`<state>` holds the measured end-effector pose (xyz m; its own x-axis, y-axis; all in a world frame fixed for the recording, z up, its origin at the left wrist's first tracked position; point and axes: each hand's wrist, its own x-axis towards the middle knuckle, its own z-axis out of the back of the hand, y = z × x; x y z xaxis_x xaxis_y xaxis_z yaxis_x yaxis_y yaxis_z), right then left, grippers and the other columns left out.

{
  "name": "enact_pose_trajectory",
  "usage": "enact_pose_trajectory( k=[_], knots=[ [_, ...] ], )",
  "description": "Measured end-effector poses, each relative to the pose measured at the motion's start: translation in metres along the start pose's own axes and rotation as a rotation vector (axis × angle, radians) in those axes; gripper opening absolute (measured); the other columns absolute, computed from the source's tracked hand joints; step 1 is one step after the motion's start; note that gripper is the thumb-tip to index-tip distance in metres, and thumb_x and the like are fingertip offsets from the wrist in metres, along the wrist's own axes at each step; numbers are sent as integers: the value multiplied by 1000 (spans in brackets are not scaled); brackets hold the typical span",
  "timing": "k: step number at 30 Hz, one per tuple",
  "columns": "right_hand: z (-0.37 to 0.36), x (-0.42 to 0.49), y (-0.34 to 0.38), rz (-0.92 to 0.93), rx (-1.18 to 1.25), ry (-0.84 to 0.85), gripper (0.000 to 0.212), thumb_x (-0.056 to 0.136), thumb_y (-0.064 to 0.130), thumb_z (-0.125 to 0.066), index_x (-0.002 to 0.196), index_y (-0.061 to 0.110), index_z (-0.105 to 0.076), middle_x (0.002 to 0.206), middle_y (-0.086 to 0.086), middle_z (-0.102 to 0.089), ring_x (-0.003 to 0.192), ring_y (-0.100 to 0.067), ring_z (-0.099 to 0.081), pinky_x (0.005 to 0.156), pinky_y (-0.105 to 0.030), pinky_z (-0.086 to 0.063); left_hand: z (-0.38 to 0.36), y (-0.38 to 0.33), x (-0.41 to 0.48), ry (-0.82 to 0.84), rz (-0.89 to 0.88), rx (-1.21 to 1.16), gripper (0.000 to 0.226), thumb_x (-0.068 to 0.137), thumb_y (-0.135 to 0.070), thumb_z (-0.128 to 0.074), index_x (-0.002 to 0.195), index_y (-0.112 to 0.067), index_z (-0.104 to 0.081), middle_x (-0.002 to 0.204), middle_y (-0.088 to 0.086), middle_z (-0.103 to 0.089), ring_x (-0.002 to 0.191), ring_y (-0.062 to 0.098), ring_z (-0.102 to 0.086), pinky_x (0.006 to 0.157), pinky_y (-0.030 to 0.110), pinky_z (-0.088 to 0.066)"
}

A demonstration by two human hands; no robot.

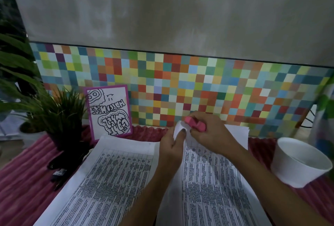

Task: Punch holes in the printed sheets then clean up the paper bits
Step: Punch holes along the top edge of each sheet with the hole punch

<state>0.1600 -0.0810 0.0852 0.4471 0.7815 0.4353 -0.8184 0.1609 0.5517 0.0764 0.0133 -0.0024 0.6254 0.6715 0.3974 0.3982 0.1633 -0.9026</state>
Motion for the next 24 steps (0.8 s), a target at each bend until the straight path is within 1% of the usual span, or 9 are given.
enact_pose_trajectory(
  k=[2,4,7,9,11,14,17,20,24],
  knots=[
    [8,7,2,-80,202,-136,16,87,8,-67,102,13,-70,90,3,-71,81,-8,-64,74,-23,-48,0,2,-2,-3,-4,12,37,95,-42,-53,97,-6,-62,82,32,-57,68,30,-55,63,52,-49],
    [21,17,12,-105,610,-327,14,88,3,-64,102,1,-65,92,-8,-71,81,-19,-69,77,-30,-56,0,4,-2,-5,-26,28,44,93,-47,-50,99,-5,-61,81,33,-56,66,35,-53,63,52,-49],
    [36,34,29,-150,1119,-519,7,90,11,-62,94,6,-63,75,-8,-63,58,-18,-58,59,-30,-54,-2,4,-3,-2,-71,70,45,93,-47,-47,102,-4,-61,85,31,-59,66,29,-52,65,42,-48],
    [33,43,35,-122,1241,-536,23,91,32,-60,95,9,-63,70,-6,-59,54,-17,-51,54,-27,-47,-3,2,-4,0,-109,102,37,95,-43,-47,103,-11,-63,86,30,-60,66,27,-54,64,39,-48],
    [23,49,38,-73,1275,-503,41,95,45,-49,105,7,-60,70,-6,-57,55,-17,-50,55,-27,-45,-4,2,-5,-4,-142,164,28,98,-37,-47,107,-17,-64,80,24,-61,63,30,-54,61,39,-47],
    [6,52,41,-32,1277,-511,49,98,50,-40,105,6,-59,69,-7,-56,54,-17,-48,53,-28,-43,-4,2,-6,-24,-144,222,25,101,-31,-48,118,-20,-63,69,8,-61,57,18,-52,59,34,-47],
    [-2,52,43,-3,1216,-552,49,95,51,-41,102,5,-59,69,-7,-57,55,-19,-49,55,-30,-44,-4,-1,-7,-42,-124,239,29,101,-35,-47,122,-21,-61,68,9,-60,55,22,-53,57,38,-48],
    [-4,52,45,10,1154,-570,50,94,49,-41,102,3,-59,70,-8,-58,55,-20,-50,56,-31,-46,-4,1,-6,-54,-121,272,35,98,-46,-43,116,-22,-62,76,17,-65,65,34,-61,60,49,-52],
    [-5,52,47,36,1119,-573,50,94,46,-39,104,1,-58,71,-10,-58,55,-20,-50,55,-30,-48,-4,2,-8,-47,-133,281,26,103,-30,-46,118,-16,-62,49,-11,-45,39,8,-38,43,24,-32]
  ],
)
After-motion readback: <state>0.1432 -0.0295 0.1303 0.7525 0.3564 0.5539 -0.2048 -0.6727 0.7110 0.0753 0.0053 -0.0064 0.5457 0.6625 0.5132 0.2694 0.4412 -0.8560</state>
